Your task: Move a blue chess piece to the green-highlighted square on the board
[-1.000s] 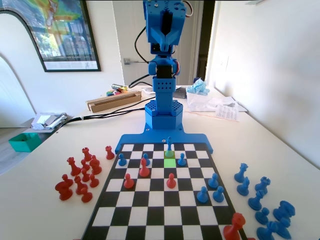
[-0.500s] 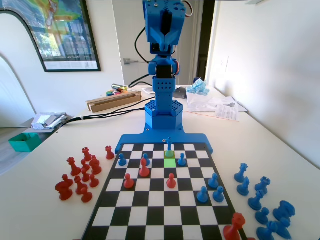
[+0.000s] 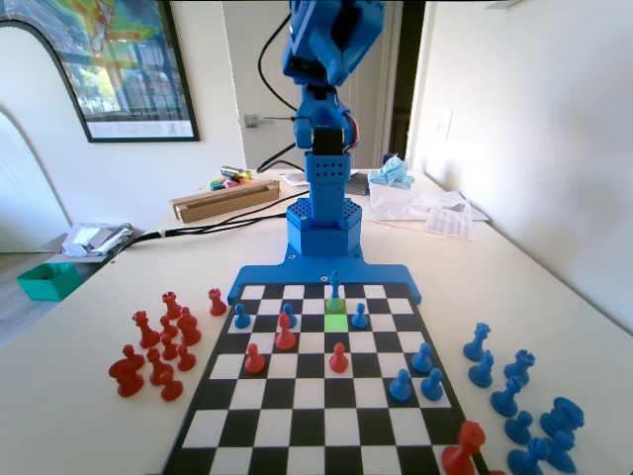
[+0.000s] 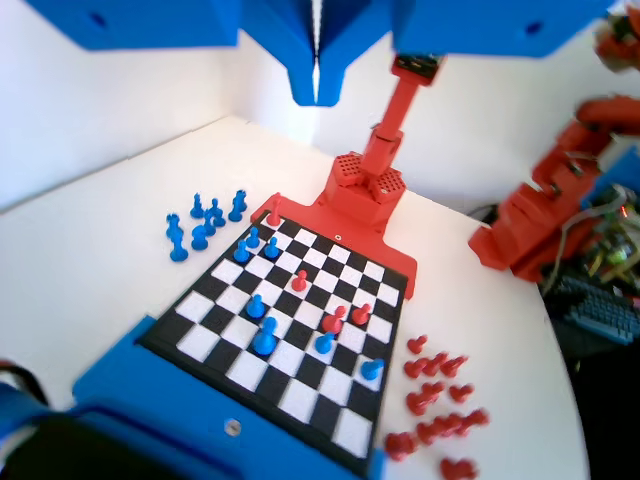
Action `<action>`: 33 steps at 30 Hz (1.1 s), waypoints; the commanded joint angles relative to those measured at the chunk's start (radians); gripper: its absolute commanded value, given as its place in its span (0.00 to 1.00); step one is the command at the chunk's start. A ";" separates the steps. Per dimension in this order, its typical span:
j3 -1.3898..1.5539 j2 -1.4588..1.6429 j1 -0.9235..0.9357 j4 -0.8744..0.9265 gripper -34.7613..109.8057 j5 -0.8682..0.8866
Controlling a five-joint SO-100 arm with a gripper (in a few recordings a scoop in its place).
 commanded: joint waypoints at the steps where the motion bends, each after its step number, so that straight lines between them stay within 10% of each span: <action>1: -0.080 -0.120 0.018 0.012 0.25 -0.230; 15: -0.091 -0.554 0.031 0.003 0.25 -0.580; 33: 0.176 -0.782 0.044 -0.311 0.30 -0.494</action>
